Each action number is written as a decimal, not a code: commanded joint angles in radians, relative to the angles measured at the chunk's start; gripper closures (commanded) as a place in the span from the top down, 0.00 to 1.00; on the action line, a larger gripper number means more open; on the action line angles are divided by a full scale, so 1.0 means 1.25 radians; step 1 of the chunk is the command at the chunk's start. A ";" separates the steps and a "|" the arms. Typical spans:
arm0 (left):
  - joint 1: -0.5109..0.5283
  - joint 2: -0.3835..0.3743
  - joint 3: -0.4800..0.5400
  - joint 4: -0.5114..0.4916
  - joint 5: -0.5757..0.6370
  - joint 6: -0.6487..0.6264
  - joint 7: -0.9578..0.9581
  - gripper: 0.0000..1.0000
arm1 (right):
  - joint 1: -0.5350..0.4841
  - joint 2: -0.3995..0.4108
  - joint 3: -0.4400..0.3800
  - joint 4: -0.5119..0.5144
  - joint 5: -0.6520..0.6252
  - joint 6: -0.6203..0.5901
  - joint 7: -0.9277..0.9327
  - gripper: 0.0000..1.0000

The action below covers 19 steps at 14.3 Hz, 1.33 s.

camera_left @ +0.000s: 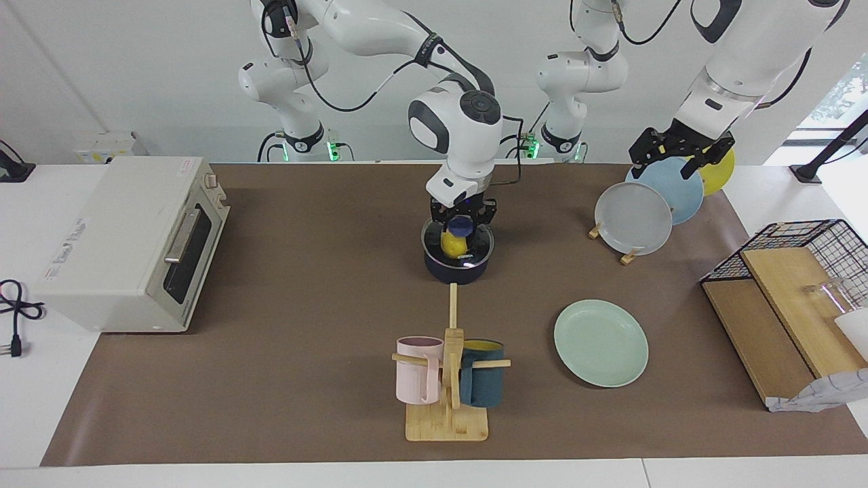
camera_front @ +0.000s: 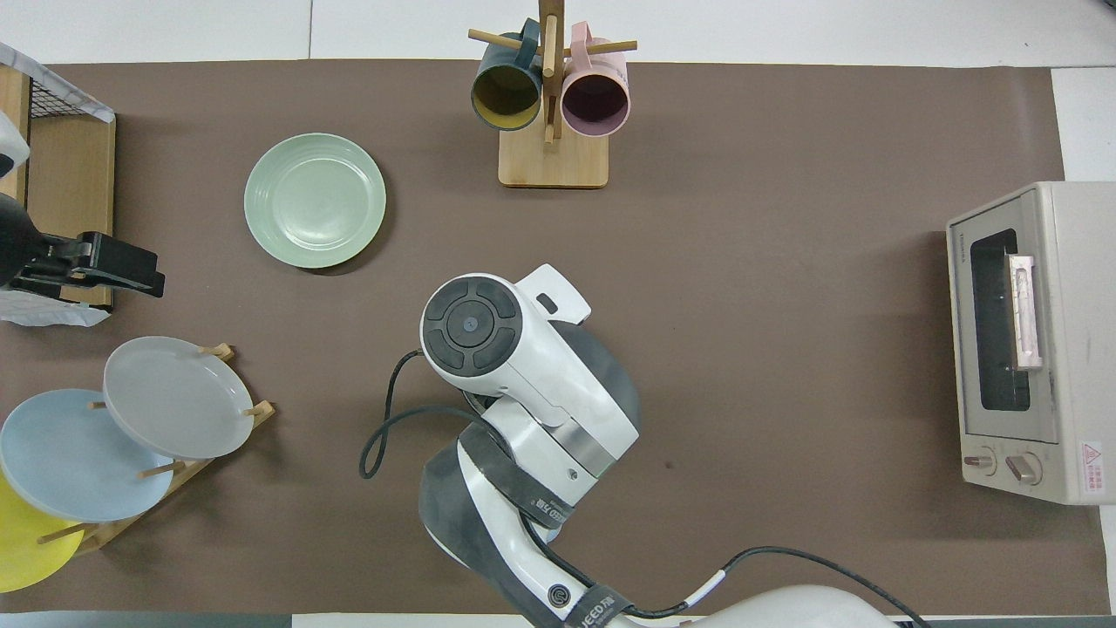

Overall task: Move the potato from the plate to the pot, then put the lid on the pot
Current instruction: 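Lower the glass lid onto the saucepan with the right gripper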

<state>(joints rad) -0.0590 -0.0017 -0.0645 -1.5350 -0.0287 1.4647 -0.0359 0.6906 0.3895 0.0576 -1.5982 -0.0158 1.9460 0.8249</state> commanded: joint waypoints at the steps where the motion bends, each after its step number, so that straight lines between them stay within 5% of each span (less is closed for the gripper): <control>1: 0.015 -0.018 -0.011 -0.014 0.013 0.020 0.009 1.00 | -0.010 -0.010 0.005 -0.019 0.035 0.021 0.016 0.00; 11: 0.017 -0.026 -0.009 -0.024 0.013 -0.010 0.009 1.00 | -0.010 -0.018 0.005 -0.063 0.035 0.061 0.009 0.00; 13: 0.017 -0.027 -0.009 -0.024 0.013 -0.010 0.008 1.00 | -0.009 -0.021 0.005 -0.066 0.035 0.064 0.009 0.55; 14: 0.017 -0.027 -0.009 -0.024 0.013 -0.010 0.007 1.00 | -0.009 -0.021 0.004 -0.066 0.034 0.064 0.006 1.00; 19: 0.019 -0.028 -0.004 -0.023 0.012 -0.007 -0.035 1.00 | -0.013 -0.020 0.004 -0.057 0.020 0.052 0.005 1.00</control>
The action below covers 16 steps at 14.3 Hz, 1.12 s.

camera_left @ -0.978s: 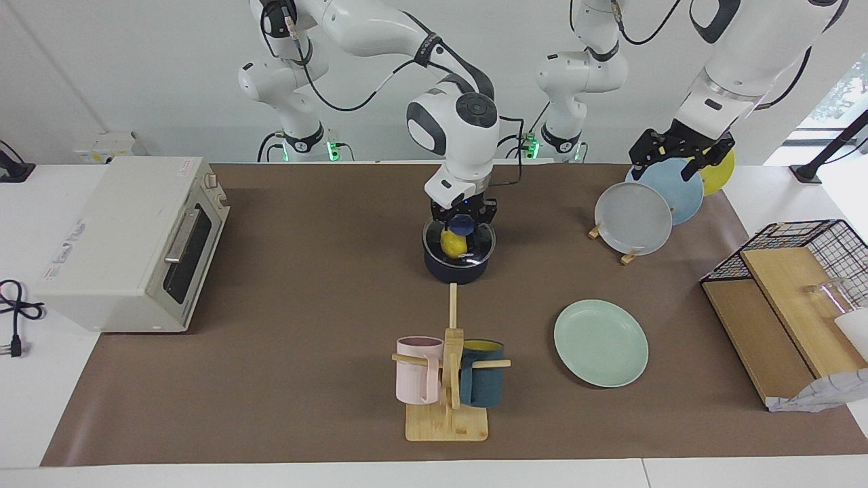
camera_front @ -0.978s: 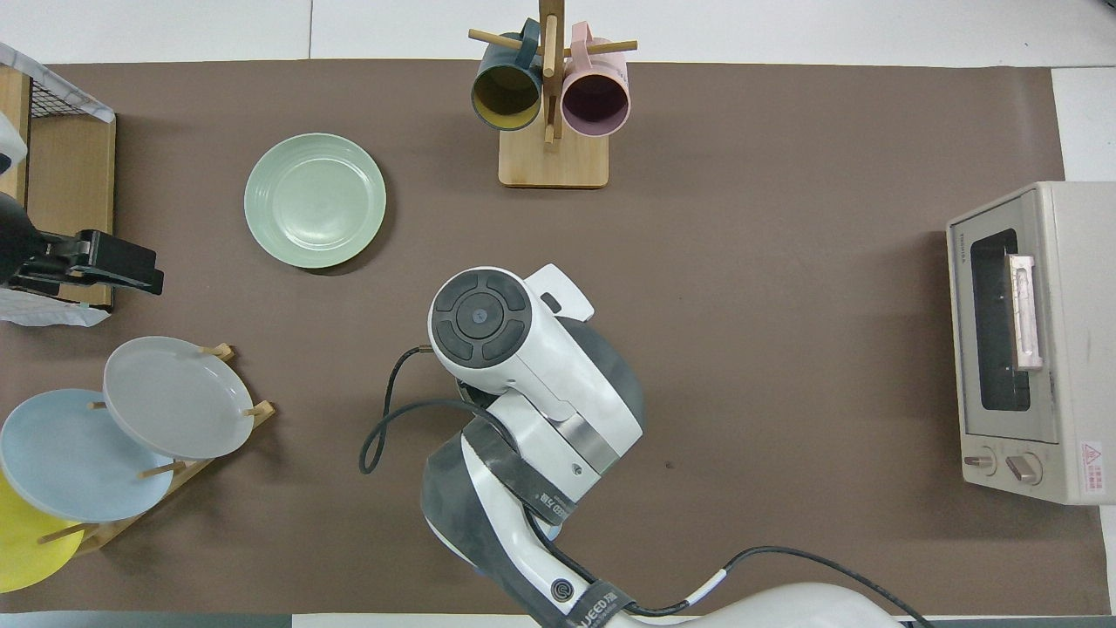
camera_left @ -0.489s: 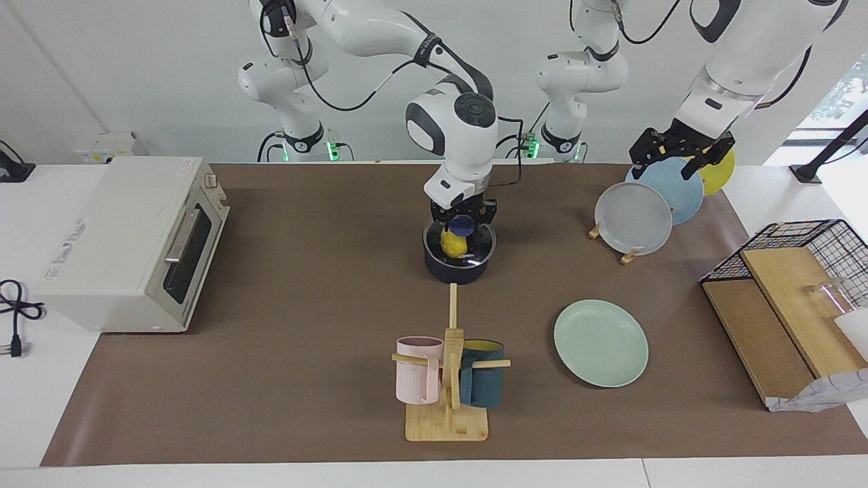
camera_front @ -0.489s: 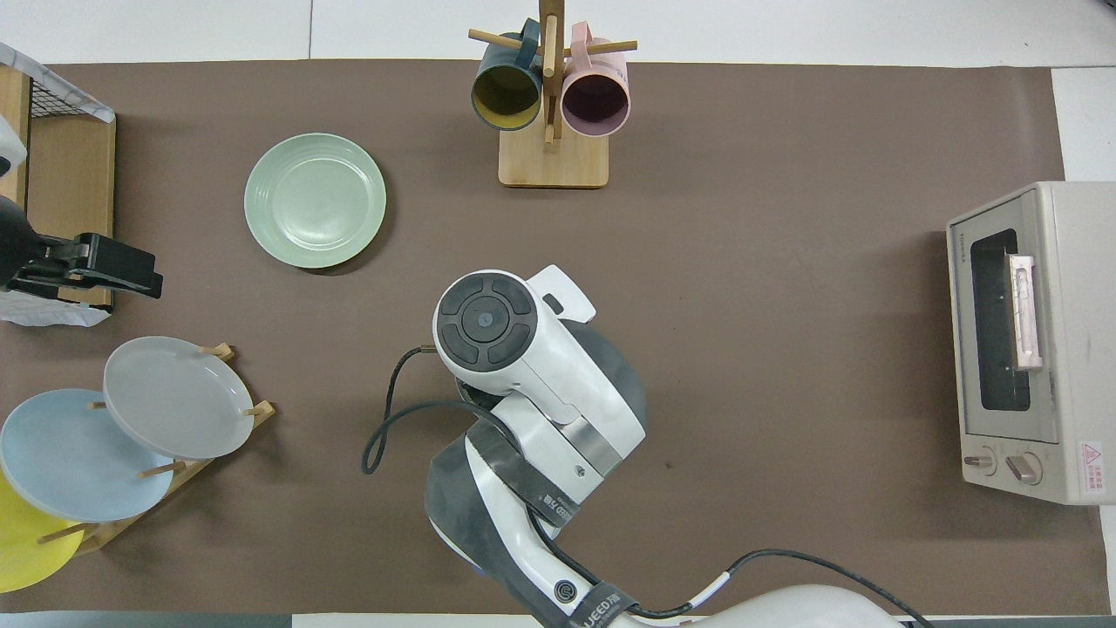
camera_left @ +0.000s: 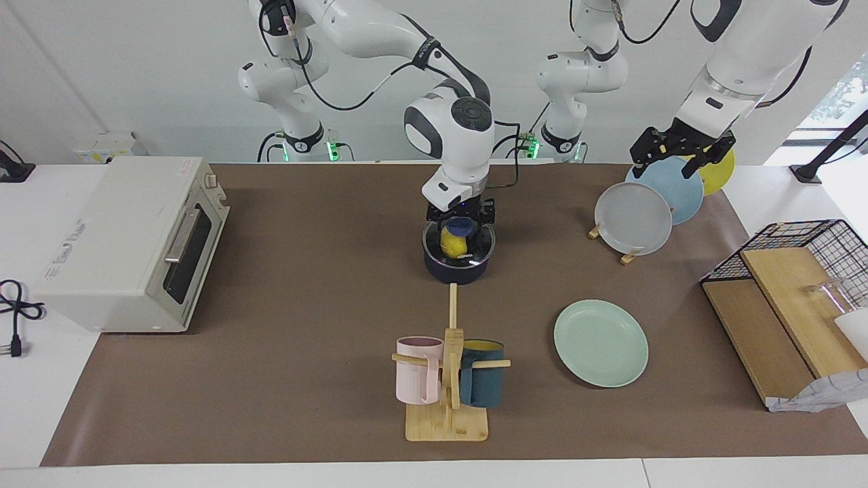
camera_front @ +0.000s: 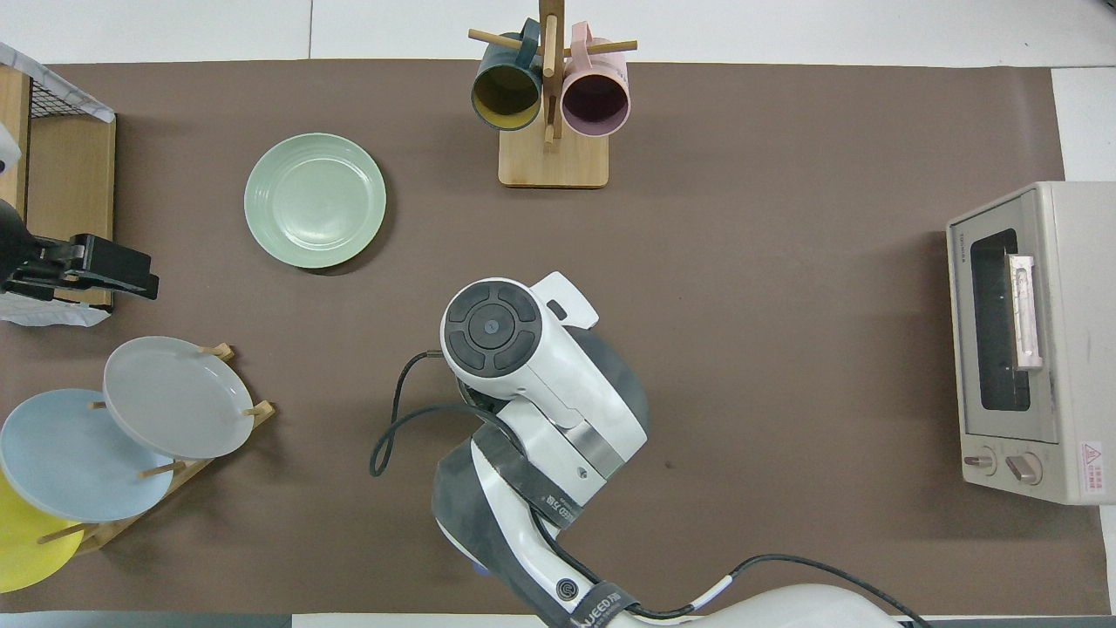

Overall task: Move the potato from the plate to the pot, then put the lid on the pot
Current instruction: 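Lower the glass lid onto the saucepan with the right gripper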

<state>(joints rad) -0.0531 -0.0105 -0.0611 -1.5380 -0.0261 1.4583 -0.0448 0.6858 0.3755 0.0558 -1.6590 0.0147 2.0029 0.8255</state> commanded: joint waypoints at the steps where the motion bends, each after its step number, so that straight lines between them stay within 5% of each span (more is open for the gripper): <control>1: 0.014 -0.021 -0.006 -0.020 0.010 0.002 -0.044 1.00 | -0.010 -0.008 0.006 -0.001 -0.012 0.005 0.005 1.00; 9: 0.012 -0.021 -0.008 -0.020 0.010 0.009 -0.048 1.00 | -0.110 -0.018 -0.003 0.249 -0.012 -0.194 -0.016 1.00; 16: 0.011 -0.022 -0.008 -0.019 0.011 0.023 -0.055 1.00 | -0.301 -0.103 -0.020 0.285 -0.031 -0.344 -0.405 1.00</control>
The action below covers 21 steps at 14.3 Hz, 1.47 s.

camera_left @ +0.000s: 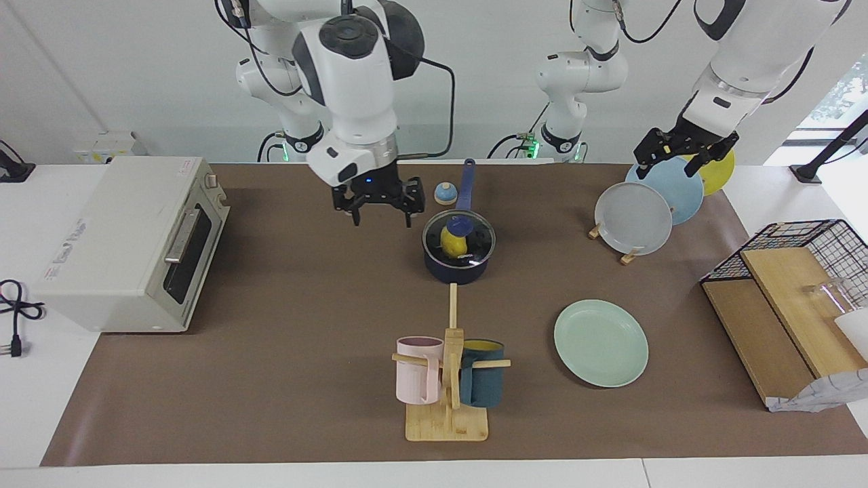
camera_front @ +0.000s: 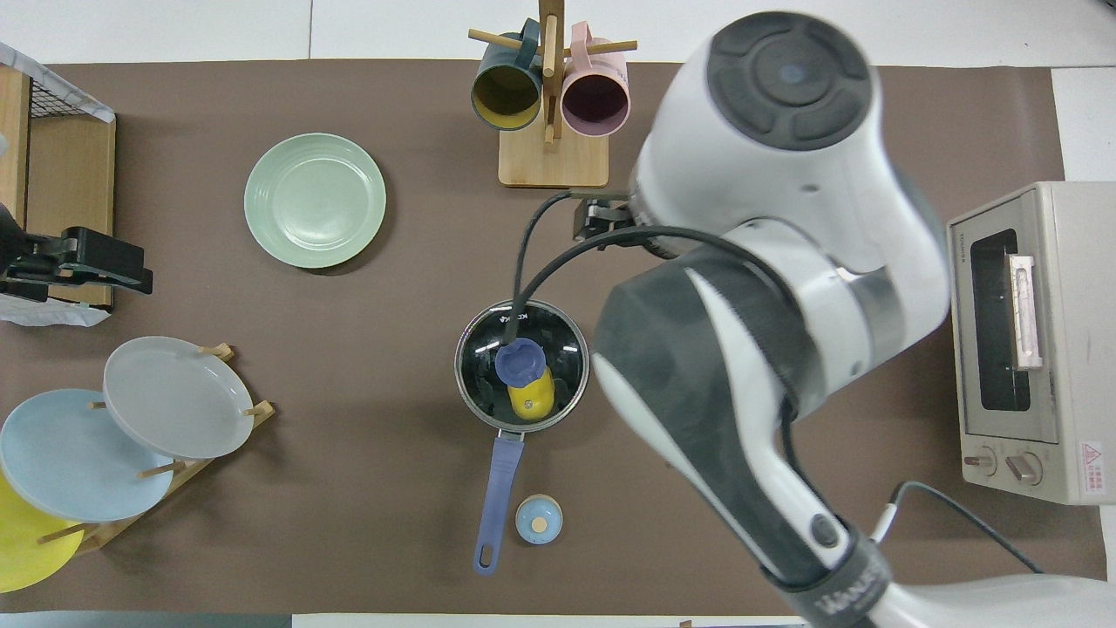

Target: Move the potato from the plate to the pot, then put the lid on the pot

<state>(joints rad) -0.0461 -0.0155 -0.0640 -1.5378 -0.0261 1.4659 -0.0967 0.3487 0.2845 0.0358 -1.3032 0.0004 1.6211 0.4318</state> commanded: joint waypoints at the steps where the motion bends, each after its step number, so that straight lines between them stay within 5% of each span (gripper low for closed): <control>1: 0.009 -0.018 -0.005 -0.019 0.010 0.023 -0.010 1.00 | -0.054 -0.042 -0.021 0.001 -0.026 -0.055 -0.147 1.00; 9: 0.011 -0.023 -0.004 -0.037 0.010 0.084 -0.011 1.00 | -0.182 -0.126 -0.084 -0.091 -0.031 -0.148 -0.349 1.00; 17: -0.002 -0.023 -0.006 -0.033 0.010 0.085 -0.017 1.00 | -0.188 -0.246 -0.111 -0.270 -0.057 -0.094 -0.402 1.00; 21: -0.002 -0.023 -0.008 -0.033 0.010 0.084 -0.017 1.00 | -0.197 -0.237 -0.112 -0.268 -0.056 -0.026 -0.399 1.00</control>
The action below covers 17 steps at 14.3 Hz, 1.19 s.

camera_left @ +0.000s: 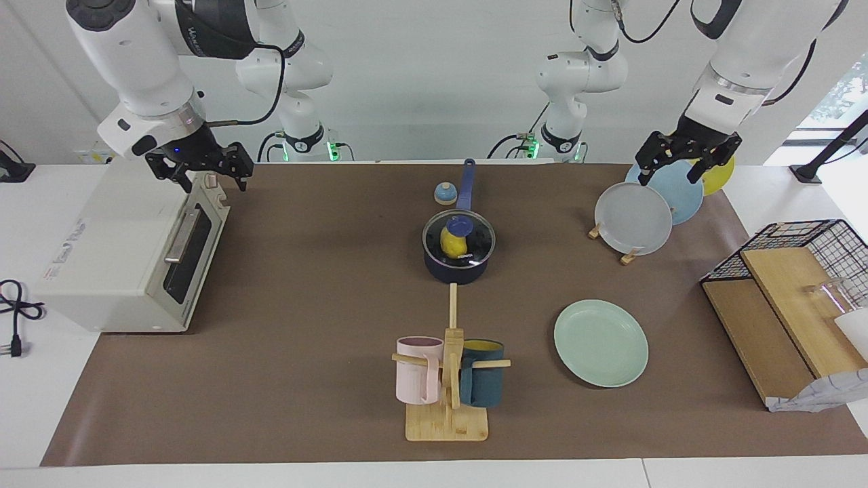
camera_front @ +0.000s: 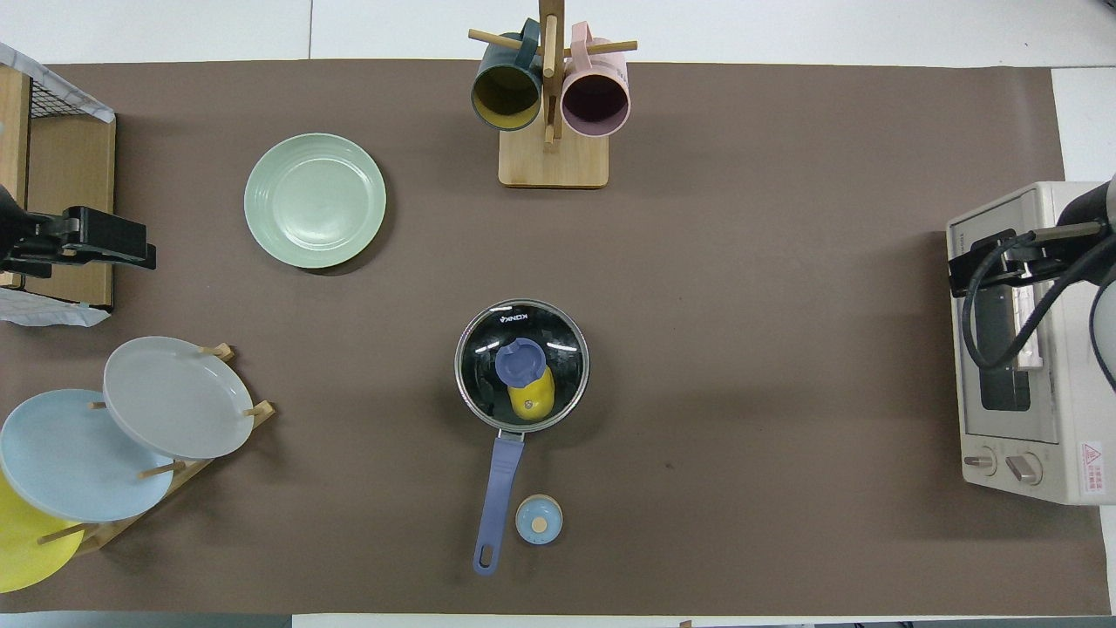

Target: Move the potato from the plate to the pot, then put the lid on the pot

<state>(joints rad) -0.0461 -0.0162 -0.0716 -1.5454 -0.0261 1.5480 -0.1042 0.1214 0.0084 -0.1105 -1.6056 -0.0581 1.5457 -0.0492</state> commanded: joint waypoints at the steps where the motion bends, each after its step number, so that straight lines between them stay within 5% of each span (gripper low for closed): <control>1: -0.002 -0.024 -0.003 -0.026 0.010 0.017 -0.011 1.00 | -0.021 -0.017 0.005 -0.026 -0.009 0.041 -0.015 1.00; 17: 0.009 -0.026 0.000 -0.030 0.011 0.019 0.002 1.00 | -0.039 -0.014 -0.012 -0.026 0.005 0.051 -0.020 1.00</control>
<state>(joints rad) -0.0444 -0.0188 -0.0703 -1.5467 -0.0261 1.5491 -0.1042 0.0842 0.0084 -0.1213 -1.6127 -0.0589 1.5957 -0.0492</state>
